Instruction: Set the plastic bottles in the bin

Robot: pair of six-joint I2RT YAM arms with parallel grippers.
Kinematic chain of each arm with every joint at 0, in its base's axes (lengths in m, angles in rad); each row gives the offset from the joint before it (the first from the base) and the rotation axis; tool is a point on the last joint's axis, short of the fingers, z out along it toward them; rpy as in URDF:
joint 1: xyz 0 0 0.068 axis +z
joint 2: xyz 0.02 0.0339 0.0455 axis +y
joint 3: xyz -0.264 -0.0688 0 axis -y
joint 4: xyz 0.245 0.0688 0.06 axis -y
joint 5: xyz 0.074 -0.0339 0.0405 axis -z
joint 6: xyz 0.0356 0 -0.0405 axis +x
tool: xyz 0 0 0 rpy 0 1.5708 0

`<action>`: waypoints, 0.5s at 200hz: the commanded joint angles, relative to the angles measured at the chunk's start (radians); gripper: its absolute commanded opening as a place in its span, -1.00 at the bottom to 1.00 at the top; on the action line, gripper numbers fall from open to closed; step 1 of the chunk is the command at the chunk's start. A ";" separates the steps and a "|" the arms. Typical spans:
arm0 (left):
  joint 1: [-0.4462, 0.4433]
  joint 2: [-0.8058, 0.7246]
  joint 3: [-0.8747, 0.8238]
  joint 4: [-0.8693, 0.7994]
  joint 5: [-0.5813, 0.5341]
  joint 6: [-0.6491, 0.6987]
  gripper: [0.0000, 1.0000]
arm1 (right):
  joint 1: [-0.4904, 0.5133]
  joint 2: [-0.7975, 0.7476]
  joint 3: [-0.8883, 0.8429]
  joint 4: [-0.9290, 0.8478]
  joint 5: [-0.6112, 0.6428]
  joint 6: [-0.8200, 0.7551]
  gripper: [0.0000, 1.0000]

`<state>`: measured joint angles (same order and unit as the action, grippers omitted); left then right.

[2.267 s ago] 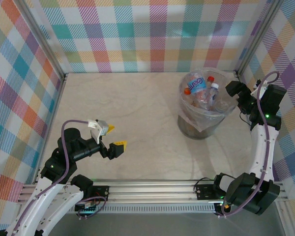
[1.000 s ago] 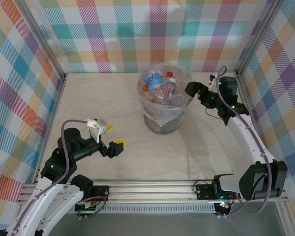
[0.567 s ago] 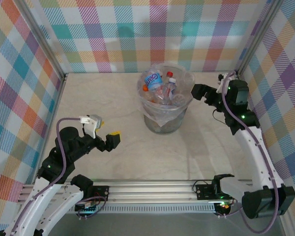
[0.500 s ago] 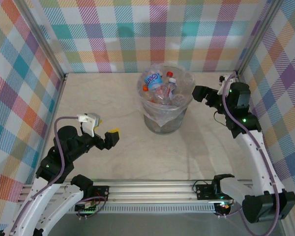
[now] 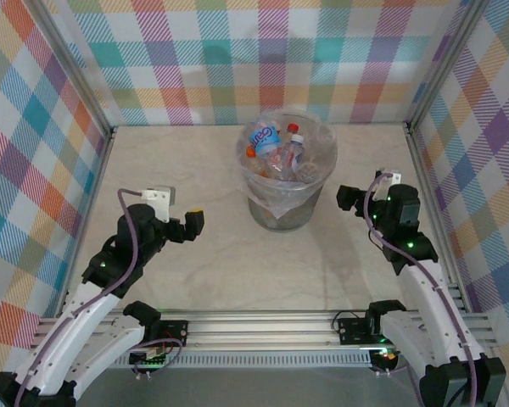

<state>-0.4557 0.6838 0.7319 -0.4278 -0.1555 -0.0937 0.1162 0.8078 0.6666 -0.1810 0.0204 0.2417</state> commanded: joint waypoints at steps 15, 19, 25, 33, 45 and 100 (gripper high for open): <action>0.016 0.040 -0.094 0.104 -0.196 -0.004 1.00 | -0.007 -0.038 -0.136 0.177 0.110 -0.079 0.99; 0.019 0.044 -0.108 0.130 -0.196 0.008 1.00 | -0.007 -0.044 -0.156 0.199 0.119 -0.081 0.99; 0.025 0.050 -0.133 0.170 -0.197 0.020 1.00 | -0.007 -0.052 -0.179 0.227 0.131 -0.082 0.99; 0.034 0.059 -0.161 0.205 -0.211 0.018 1.00 | -0.007 -0.059 -0.213 0.263 0.148 -0.084 0.99; 0.056 0.075 -0.193 0.237 -0.218 0.021 1.00 | -0.007 -0.051 -0.253 0.312 0.172 -0.088 0.99; 0.161 0.134 -0.366 0.503 -0.206 0.050 1.00 | -0.007 0.186 -0.371 0.637 0.258 -0.113 0.99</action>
<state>-0.3267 0.8043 0.4225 -0.1215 -0.3458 -0.0795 0.1116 0.9115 0.3519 0.1917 0.2180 0.1627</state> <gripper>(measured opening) 0.999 0.996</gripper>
